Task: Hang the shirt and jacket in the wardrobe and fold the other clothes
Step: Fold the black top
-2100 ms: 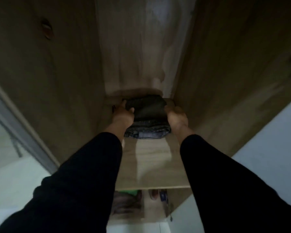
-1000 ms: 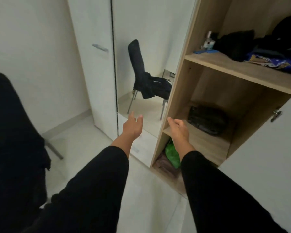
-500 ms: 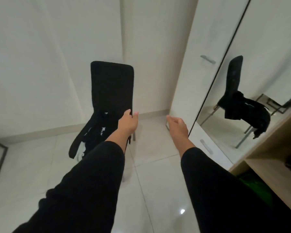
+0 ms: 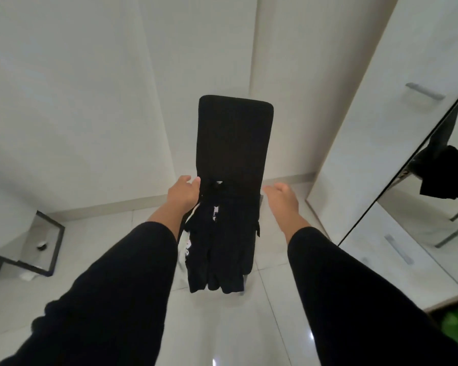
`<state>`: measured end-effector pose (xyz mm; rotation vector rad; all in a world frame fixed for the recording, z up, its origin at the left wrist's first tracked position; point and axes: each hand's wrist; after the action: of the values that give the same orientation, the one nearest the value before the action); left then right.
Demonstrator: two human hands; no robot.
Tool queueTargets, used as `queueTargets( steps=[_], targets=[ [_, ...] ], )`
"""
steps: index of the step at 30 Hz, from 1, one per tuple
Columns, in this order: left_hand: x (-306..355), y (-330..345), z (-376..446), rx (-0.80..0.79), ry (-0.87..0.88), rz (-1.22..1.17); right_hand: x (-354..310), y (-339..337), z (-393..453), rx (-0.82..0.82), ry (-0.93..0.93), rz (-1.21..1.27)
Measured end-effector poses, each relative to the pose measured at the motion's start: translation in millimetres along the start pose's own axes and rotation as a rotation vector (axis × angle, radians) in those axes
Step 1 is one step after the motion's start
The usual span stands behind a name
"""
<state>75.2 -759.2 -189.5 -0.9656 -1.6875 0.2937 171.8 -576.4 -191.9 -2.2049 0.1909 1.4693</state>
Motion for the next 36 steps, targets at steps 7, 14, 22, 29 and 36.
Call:
queueTargets(
  steps=[7,14,22,29,36],
  targets=[
    [-29,-25,72,-0.072,-0.007,0.117,-5,52,58,-0.011,0.093,-0.061],
    [-47,-26,172,-0.133,0.005,0.223,0,81,162,-0.037,0.165,-0.130],
    [-47,-12,312,-0.209,-0.075,0.224,3,115,306,-0.109,0.248,-0.215],
    [-59,23,399,-0.288,-0.171,0.224,26,144,394,-0.220,0.319,-0.265],
    [-83,69,480,-0.350,-0.224,0.264,76,169,469,-0.216,0.360,-0.276]
  ],
)
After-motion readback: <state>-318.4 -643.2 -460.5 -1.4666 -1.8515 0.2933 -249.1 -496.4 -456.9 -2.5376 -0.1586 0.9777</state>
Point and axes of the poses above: each hand's wrist, its own z-axis towards the middle knuckle, its own y-axis out of the palm, x = y × z, and after that the axes turned 13 degrees about -x, right-handed
